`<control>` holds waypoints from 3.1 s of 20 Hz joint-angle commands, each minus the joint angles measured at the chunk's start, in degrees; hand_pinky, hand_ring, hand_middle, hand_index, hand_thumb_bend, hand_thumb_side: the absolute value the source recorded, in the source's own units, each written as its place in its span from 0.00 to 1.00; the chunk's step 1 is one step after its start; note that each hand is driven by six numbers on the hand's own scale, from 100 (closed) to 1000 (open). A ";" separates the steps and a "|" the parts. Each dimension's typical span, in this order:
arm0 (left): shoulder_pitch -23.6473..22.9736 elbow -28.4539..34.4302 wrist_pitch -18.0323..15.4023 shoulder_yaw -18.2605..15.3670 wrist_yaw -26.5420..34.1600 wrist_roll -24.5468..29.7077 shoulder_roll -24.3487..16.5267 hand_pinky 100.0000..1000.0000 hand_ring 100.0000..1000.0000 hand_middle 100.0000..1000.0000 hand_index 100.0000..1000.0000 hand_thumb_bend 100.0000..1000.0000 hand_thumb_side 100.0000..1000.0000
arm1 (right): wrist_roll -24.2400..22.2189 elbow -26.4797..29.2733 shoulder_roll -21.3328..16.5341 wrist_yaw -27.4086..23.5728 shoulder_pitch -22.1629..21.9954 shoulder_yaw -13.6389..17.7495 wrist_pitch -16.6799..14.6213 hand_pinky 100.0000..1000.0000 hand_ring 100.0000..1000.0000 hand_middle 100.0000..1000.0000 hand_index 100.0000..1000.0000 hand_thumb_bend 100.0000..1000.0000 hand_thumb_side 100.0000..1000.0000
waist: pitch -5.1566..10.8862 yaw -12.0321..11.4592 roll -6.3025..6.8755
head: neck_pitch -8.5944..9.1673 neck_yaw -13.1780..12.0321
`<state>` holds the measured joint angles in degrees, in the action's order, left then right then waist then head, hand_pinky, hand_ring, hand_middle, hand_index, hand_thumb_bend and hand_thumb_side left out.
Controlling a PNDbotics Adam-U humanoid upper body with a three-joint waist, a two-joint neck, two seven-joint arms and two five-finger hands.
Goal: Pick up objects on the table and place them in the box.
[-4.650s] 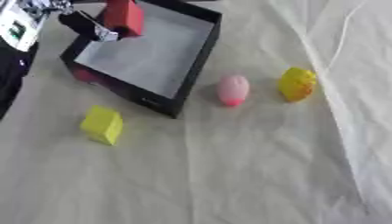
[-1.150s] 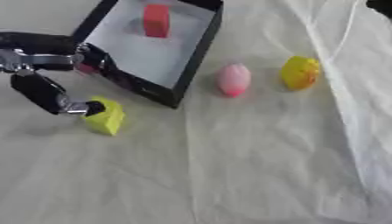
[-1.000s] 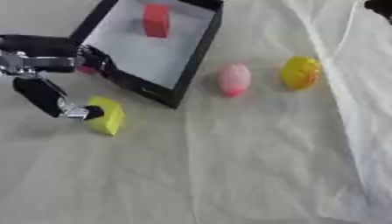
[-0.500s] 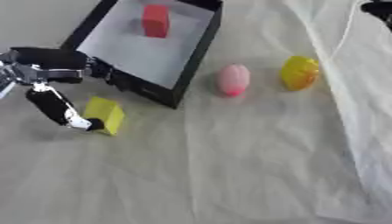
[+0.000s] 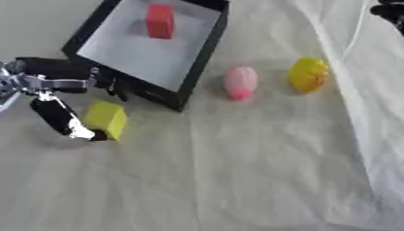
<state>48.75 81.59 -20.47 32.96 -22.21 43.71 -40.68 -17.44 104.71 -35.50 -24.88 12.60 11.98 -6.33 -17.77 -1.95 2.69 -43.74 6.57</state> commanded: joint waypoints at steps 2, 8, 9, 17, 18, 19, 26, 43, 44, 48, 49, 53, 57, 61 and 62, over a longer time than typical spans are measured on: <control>0.17 0.01 -6.53 -0.26 -1.37 6.25 -0.98 0.84 0.75 0.75 0.83 0.43 0.30 | -0.28 0.47 -0.83 0.45 0.37 0.34 -0.12 1.00 0.81 0.75 0.81 0.00 0.47 | 2.01 0.03 -0.45 | -0.38 -0.18; -0.40 -1.49 -6.55 -0.67 -3.71 3.87 -0.51 0.81 0.73 0.73 0.83 0.39 0.20 | -0.44 0.47 -0.62 0.68 0.27 0.29 -0.22 1.00 0.82 0.75 0.81 0.00 0.47 | 1.94 0.13 -0.63 | -0.38 -0.25; -0.47 -1.83 -6.53 -0.69 -4.04 3.48 -0.28 0.80 0.73 0.72 0.83 0.38 0.18 | -0.49 0.47 -0.56 0.75 0.24 0.28 -0.24 1.00 0.82 0.75 0.81 0.00 0.47 | 1.91 0.16 -0.68 | -0.38 -0.29; -0.93 -3.16 -5.34 -1.21 -3.77 0.29 1.23 0.70 0.63 0.61 0.79 0.18 0.09 | -0.79 0.34 -0.10 1.75 -0.18 0.32 -0.52 1.00 0.82 0.75 0.81 0.00 0.47 | 1.61 0.19 -0.98 | -0.38 -0.33; -0.97 -3.03 -5.01 -1.32 -3.32 -0.17 1.28 0.68 0.62 0.60 0.78 0.15 0.10 | -0.82 0.33 -0.06 1.87 -0.25 0.32 -0.57 1.00 0.82 0.75 0.81 0.00 0.47 | 1.61 0.17 -1.00 | -0.38 -0.32; -1.04 -2.85 -4.70 -1.35 -2.89 -0.53 1.30 0.66 0.60 0.59 0.76 0.10 0.10 | -0.83 0.31 -0.02 1.97 -0.33 0.33 -0.60 1.00 0.82 0.75 0.81 0.00 0.47 | 1.61 0.17 -1.01 | -0.38 -0.32; -1.49 4.07 -5.44 -2.33 1.71 -1.23 -3.22 0.60 0.55 0.54 0.70 0.06 0.12 | -0.76 0.22 -0.26 2.38 -0.87 0.39 -0.81 1.00 0.82 0.75 0.81 0.00 0.47 | 1.85 0.12 -0.69 | -0.38 -0.13; 12.61 -3.34 -10.90 -14.10 15.28 -4.77 -5.93 0.62 0.53 0.52 0.66 0.06 0.07 | -0.31 0.48 -1.91 -0.55 0.61 0.28 -0.39 1.00 0.82 0.75 0.81 0.00 0.47 | 2.59 0.94 0.00 | 0.84 -0.34; 14.14 -6.68 -12.01 -14.40 14.66 -3.39 -4.44 0.62 0.53 0.52 0.66 0.04 0.07 | -0.27 0.44 -1.93 -0.71 0.80 0.30 -0.31 1.00 0.82 0.75 0.81 0.00 0.47 | 2.53 1.16 0.02 | 0.96 -0.50; 19.06 -19.95 -16.78 -16.69 9.31 -0.20 1.38 0.63 0.54 0.53 0.66 0.14 0.08 | 0.00 0.36 -1.93 -1.37 1.66 0.39 -0.11 1.00 0.82 0.75 0.81 0.00 0.48 | 2.23 2.01 -0.05 | 1.34 -0.94; 19.92 -22.87 -18.03 -17.15 7.22 -0.18 2.57 0.63 0.55 0.53 0.66 0.17 0.08 | 0.00 0.40 -1.92 -1.59 1.95 0.34 -0.07 1.00 0.82 0.75 0.81 0.00 0.47 | 2.11 2.22 -0.08 | 1.51 -1.10; 22.01 -31.01 -23.32 -18.99 -0.72 -2.31 6.46 0.64 0.55 0.54 0.66 0.17 0.08 | 0.00 0.43 -1.82 -2.12 2.87 0.23 0.26 1.00 0.82 0.75 0.81 0.00 0.47 | 1.67 2.80 -0.14 | 1.93 -1.45; 23.29 -36.61 -25.97 -21.74 -6.23 -5.17 9.84 0.64 0.55 0.54 0.65 0.12 0.08 | 0.06 0.46 -1.49 -2.52 3.74 0.12 0.58 1.00 0.82 0.76 0.81 0.00 0.47 | 1.27 3.49 -0.36 | 2.45 -1.80; 23.87 -40.13 -29.16 -23.23 -10.79 -5.26 12.65 0.65 0.56 0.55 0.65 0.09 0.09 | 0.57 0.35 -1.40 -2.82 4.78 0.07 0.95 1.00 0.82 0.76 0.81 0.00 0.47 | 0.68 4.38 -0.37 | 3.03 -2.20; 23.93 -40.69 -29.90 -23.55 -11.67 -5.13 13.08 0.65 0.57 0.56 0.66 0.11 0.09 | 0.71 0.34 -1.38 -2.83 4.98 0.03 1.05 1.00 0.82 0.76 0.81 0.00 0.47 | 0.57 4.51 -0.34 | 3.10 -2.21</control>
<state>71.15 41.25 -37.35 10.47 -32.61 26.66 -27.16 -16.99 104.55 -35.27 -27.38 16.86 11.73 -5.41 -17.81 2.55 2.68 -41.56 4.57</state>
